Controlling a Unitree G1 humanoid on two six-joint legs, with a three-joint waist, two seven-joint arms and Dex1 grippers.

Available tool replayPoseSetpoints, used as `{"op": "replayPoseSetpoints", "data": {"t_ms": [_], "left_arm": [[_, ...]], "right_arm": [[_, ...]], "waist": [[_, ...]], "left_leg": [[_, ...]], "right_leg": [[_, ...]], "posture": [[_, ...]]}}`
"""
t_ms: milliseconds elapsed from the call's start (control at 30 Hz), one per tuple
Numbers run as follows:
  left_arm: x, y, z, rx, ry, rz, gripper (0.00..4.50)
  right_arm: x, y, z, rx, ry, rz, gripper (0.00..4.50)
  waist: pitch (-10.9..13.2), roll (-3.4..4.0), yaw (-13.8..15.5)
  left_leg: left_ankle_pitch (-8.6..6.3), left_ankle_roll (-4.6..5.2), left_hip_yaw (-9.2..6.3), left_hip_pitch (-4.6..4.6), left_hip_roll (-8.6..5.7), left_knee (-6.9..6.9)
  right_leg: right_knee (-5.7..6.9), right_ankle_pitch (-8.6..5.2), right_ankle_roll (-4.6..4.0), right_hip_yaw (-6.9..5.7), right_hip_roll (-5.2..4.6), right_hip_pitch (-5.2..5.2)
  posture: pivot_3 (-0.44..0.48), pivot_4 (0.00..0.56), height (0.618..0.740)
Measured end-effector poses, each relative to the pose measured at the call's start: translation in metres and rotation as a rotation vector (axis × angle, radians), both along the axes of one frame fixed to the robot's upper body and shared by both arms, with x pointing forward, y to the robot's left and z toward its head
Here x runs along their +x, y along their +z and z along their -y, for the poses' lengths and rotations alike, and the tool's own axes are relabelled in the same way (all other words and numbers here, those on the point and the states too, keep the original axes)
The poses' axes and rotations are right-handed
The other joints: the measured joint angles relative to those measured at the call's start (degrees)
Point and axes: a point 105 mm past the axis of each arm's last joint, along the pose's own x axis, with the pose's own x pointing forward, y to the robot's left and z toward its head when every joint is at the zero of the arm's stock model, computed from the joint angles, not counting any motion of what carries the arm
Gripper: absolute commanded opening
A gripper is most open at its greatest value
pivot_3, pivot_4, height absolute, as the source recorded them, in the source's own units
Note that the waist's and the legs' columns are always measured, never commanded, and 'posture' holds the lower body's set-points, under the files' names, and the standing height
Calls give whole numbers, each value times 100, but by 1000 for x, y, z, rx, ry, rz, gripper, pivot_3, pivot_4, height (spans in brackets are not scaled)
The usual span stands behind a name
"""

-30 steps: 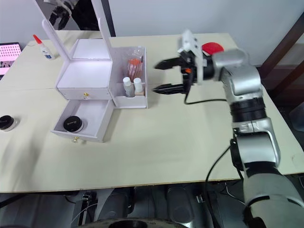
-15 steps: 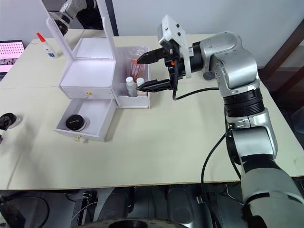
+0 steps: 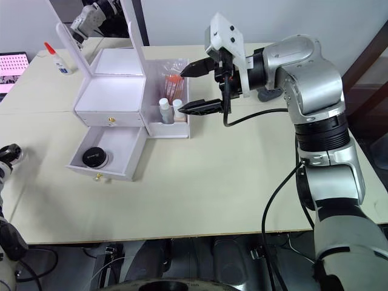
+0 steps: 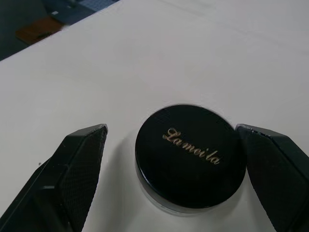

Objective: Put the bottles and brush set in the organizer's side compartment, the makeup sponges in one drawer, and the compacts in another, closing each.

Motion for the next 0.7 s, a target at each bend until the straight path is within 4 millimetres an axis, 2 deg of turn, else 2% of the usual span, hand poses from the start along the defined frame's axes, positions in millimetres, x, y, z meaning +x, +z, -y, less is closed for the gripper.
{"op": "replayPoseSetpoints", "data": {"t_ms": [33, 100, 133, 200, 400, 567, 667, 700], "left_arm": [[0, -4, 0, -5, 2, -8, 4466], [0, -7, 1, -8, 5, -13, 3936], [1, -8, 1, -7, 5, -12, 3619], [2, -8, 2, 2, 6, -9, 2647], [3, -6, 2, 25, -14, -13, 2636], [-3, 5, 2, 95, -79, -24, 2636], [-14, 6, 14, 140, -198, -83, 2636], [-20, 4, 24, 150, -253, -105, 2636]], "right_arm": [[0, 1, 0, 0, -2, 5, 4500], [0, 1, -1, 2, -7, 10, 4500], [0, 2, -1, 4, -11, 10, 4500], [0, 2, 0, 6, -16, 10, 4500], [1, 2, 0, 7, -24, 14, 4500], [1, 2, -4, 15, -4, 20, 4500], [2, 0, -7, 20, 9, 20, 4500], [2, 0, -7, 20, 9, 20, 4500]], "waist": [[0, 0, 0], [0, 0, -1], [0, 0, 0], [0, 0, 0], [0, 0, -1], [0, 1, -24], [1, 2, -40], [2, 3, -37]], "left_leg": [[0, 0, 0, 0, 0, 1], [0, 0, 0, 0, 0, 1], [0, 0, 0, 0, 0, 1], [0, 0, 0, 0, 0, 1], [0, 0, 0, 0, 0, 0], [0, 0, 0, 0, 0, -4], [0, -1, 1, 0, 1, -11], [0, -1, 2, -1, 1, -14]], "right_leg": [[0, 0, 0, 0, 0, 0], [0, 1, 2, 0, 0, 0], [0, 1, 2, 0, 0, 0], [1, 1, 2, 0, 0, 0], [1, 2, 3, 0, 0, 0], [0, 2, 3, 0, 0, 0], [-4, 1, 3, 1, -4, -2], [-5, 0, 2, 1, -7, -3]], "posture": [[0, 150, 740], [0, 150, 740], [0, 150, 740], [0, 150, 740], [0, 150, 740], [0, 150, 740], [0, 150, 740], [0, 150, 740]]}}
